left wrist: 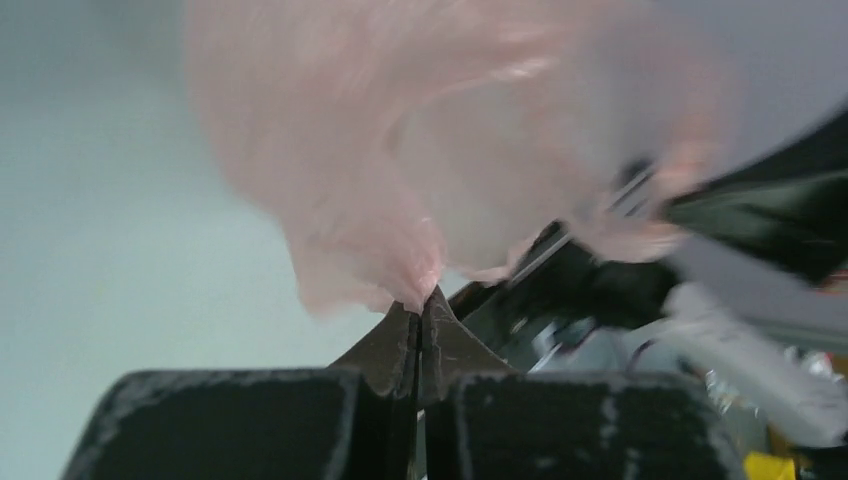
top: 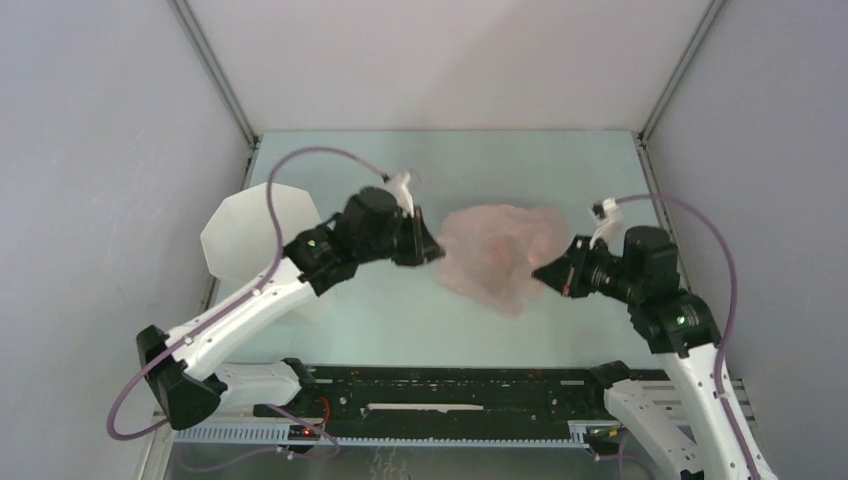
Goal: Put the trash bags into the trash bin
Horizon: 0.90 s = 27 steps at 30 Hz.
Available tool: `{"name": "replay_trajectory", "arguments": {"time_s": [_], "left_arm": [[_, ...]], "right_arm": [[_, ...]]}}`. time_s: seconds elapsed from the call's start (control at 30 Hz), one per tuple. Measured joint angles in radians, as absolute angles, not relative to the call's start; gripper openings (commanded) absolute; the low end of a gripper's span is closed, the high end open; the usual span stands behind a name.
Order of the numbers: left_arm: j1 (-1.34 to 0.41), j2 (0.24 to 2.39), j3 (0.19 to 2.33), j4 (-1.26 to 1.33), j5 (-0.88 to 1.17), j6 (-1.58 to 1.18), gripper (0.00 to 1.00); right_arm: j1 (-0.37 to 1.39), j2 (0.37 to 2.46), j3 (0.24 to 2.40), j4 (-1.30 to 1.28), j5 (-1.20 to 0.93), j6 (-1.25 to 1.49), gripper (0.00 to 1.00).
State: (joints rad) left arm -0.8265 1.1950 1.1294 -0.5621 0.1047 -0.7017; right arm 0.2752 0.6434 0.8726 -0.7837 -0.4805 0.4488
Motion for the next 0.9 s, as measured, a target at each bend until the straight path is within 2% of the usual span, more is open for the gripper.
{"name": "replay_trajectory", "arguments": {"time_s": [0.1, 0.17, 0.33, 0.4, 0.47, 0.53, 0.6, 0.63, 0.77, 0.9], "left_arm": [[-0.820, 1.190, 1.286, -0.477, 0.080, -0.681, 0.00], [-0.820, 1.179, 1.319, -0.427, 0.061, -0.679, 0.00], [-0.813, 1.155, 1.294, -0.428, 0.014, -0.672, 0.00], [-0.804, 1.142, 1.260, -0.430, 0.010, -0.672, 0.00], [-0.799, 1.127, 1.226, -0.430, 0.015, -0.676, 0.00], [-0.796, 1.114, 1.193, -0.428, 0.032, -0.685, 0.00], [-0.796, 1.107, 1.172, -0.428, 0.049, -0.695, 0.00], [-0.796, 1.106, 1.167, -0.429, 0.057, -0.700, 0.00], [-0.796, 1.105, 1.166, -0.428, 0.073, -0.707, 0.00], [-0.796, 1.108, 1.167, -0.429, 0.085, -0.707, 0.00]], "right_arm": [[0.224, 0.766, 1.003, -0.775, -0.473, 0.397, 0.00], [0.206, 0.859, 1.037, -0.800, -0.443, 0.377, 0.02], [0.196, 0.964, 1.037, -0.897, -0.399, 0.366, 0.17], [0.197, 0.937, 1.037, -0.933, -0.395, 0.368, 0.29], [0.198, 0.900, 1.037, -0.960, -0.388, 0.377, 0.47], [0.198, 0.861, 1.037, -0.989, -0.374, 0.386, 0.68], [0.198, 0.837, 1.038, -1.016, -0.360, 0.395, 0.96], [0.198, 0.830, 1.041, -1.031, -0.352, 0.406, 0.99], [0.184, 0.814, 1.048, -1.044, -0.310, 0.475, 1.00], [0.066, 0.808, 1.051, -1.008, -0.331, 0.470, 1.00]]}}
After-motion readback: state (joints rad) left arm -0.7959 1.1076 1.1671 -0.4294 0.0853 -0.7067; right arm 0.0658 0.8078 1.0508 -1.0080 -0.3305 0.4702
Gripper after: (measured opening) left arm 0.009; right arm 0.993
